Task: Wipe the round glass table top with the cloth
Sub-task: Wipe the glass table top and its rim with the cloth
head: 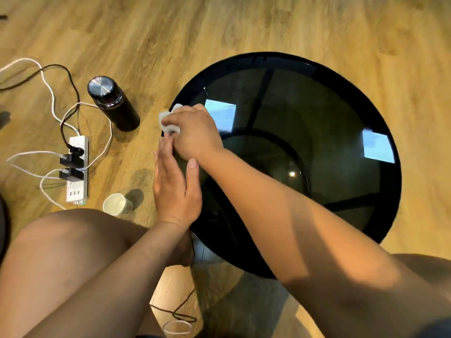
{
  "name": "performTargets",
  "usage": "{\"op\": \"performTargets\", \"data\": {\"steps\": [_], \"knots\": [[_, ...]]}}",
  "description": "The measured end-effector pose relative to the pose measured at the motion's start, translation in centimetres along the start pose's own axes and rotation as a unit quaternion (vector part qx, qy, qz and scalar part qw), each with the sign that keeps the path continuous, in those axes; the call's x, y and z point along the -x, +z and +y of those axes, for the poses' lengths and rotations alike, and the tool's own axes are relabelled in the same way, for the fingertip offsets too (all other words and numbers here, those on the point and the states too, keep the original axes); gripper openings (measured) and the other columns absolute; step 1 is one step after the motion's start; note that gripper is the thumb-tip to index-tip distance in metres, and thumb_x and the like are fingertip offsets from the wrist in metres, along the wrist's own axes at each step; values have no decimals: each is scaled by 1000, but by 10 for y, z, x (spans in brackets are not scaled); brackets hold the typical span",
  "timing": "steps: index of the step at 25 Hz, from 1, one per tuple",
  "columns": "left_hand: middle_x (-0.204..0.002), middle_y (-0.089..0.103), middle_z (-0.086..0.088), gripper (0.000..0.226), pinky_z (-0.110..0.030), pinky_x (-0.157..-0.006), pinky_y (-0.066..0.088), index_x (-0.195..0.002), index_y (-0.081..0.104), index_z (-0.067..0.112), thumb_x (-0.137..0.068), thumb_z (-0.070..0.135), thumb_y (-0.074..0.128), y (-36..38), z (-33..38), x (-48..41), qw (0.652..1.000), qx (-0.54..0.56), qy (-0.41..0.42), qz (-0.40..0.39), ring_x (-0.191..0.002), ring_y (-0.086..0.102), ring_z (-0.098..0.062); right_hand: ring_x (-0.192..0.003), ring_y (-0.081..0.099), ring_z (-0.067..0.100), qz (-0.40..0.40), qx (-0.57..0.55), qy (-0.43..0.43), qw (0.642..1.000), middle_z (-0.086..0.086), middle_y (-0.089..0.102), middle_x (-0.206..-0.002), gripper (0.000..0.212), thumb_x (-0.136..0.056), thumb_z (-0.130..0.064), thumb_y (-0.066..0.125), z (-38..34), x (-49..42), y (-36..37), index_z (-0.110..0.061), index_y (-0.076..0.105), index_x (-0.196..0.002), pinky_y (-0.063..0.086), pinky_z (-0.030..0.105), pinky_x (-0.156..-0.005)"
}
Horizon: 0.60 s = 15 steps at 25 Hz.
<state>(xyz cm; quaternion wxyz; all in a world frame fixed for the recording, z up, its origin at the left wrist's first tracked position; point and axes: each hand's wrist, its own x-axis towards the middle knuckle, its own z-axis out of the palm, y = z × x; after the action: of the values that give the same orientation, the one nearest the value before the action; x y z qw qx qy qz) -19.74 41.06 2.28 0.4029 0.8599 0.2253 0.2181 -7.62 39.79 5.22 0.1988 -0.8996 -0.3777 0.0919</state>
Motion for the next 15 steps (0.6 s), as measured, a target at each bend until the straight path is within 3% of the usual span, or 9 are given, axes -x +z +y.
{"op": "performTargets", "data": {"steps": [3,5,7,8,10,12,15], "knots": [[-158,31,-11,59,-49,-121,15,-147,30,9,-96,39,31,-1,3,3,999,-21,-6,-24,-149,20,-22,-110,51,28,-10,20,-27,999,1,66,-121,36,-84,-13,56,48,9,-26,-27,72,-114,45,40,-92],[-159,31,-5,56,-44,-123,10,-144,36,14,-96,42,27,-1,1,1,998,-47,-11,-41,-150,15,-15,-111,58,31,39,73,70,994,6,69,-118,35,-83,-11,54,129,33,-66,-23,74,-109,49,39,-93],[-157,35,-4,54,-43,-123,11,-139,43,15,-96,42,27,1,0,1,997,-65,4,-40,-150,18,-16,-110,64,32,89,81,221,968,11,71,-118,38,-79,-19,51,212,73,-118,-20,73,-110,51,39,-96],[-156,37,-4,53,-42,-123,11,-138,46,14,-96,41,28,1,1,0,997,-65,10,-37,-150,20,-17,-111,65,33,101,65,295,948,14,71,-117,44,-75,-25,47,236,92,-138,-18,72,-111,50,39,-100],[-155,38,-5,52,-39,-124,11,-137,47,11,-96,40,30,2,-2,-2,998,-56,6,-28,-149,22,-18,-112,65,34,131,22,363,922,15,71,-117,51,-72,-31,42,257,101,-149,-17,71,-112,48,41,-104],[-155,39,-6,54,-39,-124,11,-138,46,10,-96,39,31,0,-3,-1,998,-52,3,-31,-149,23,-19,-113,64,34,163,-2,348,923,13,71,-118,43,-78,-27,48,227,77,-126,-20,72,-112,48,39,-104],[-155,37,-5,58,-38,-124,10,-141,42,7,-95,40,32,-1,0,-1,999,-43,0,-34,-149,22,-18,-114,61,34,124,2,214,969,6,69,-122,34,-82,-23,56,135,15,-71,-27,74,-111,46,37,-102]]}}
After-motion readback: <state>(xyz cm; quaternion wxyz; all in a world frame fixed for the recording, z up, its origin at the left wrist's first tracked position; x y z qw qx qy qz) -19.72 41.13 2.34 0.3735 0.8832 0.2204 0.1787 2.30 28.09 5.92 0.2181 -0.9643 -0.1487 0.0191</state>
